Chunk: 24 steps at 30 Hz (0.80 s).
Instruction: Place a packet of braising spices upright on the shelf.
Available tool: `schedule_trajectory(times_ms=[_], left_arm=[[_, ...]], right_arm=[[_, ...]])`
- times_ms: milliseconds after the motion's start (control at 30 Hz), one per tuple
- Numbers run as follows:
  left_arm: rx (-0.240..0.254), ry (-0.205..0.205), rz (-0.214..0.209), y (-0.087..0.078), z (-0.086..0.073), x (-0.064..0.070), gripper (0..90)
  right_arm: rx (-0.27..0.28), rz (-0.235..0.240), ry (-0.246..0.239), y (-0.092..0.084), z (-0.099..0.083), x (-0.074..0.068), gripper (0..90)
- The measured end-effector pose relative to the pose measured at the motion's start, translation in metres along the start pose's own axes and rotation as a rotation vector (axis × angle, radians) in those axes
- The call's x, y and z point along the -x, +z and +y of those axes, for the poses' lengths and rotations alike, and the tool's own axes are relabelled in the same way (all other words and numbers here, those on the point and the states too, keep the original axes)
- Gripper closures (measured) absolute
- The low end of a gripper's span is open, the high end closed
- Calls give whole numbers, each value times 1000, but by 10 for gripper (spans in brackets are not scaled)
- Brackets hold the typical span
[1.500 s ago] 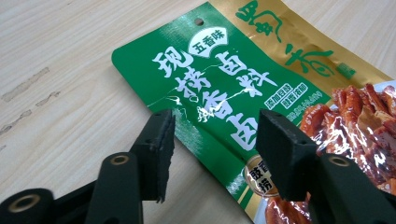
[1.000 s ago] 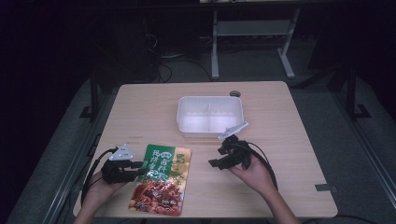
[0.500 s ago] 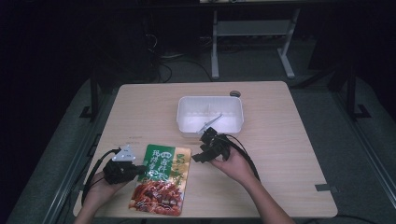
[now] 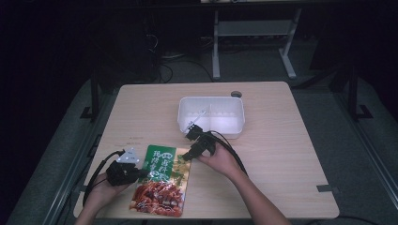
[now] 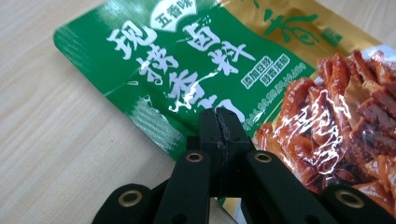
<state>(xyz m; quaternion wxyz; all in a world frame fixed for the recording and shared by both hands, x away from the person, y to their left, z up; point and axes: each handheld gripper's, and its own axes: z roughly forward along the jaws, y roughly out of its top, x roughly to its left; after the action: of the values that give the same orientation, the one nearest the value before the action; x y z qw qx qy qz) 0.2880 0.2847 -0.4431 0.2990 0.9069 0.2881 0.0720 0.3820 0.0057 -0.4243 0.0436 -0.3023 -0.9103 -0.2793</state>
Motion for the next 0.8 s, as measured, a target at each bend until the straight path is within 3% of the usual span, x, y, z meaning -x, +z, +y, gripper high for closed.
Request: schedule_trajectory(times_ms=[167, 367, 800], left_arm=[[-20, -2, -7, 3, -1, -1, 900], [-27, -4, -7, 4, -1, -2, 899], [-30, -10, -7, 5, -1, -2, 898]], right_arm=[[-42, 7, 39, 13, 1, 11, 362], [-49, 14, 64, 20, 1, 20, 348], [-56, 51, 52, 27, 4, 13, 368]])
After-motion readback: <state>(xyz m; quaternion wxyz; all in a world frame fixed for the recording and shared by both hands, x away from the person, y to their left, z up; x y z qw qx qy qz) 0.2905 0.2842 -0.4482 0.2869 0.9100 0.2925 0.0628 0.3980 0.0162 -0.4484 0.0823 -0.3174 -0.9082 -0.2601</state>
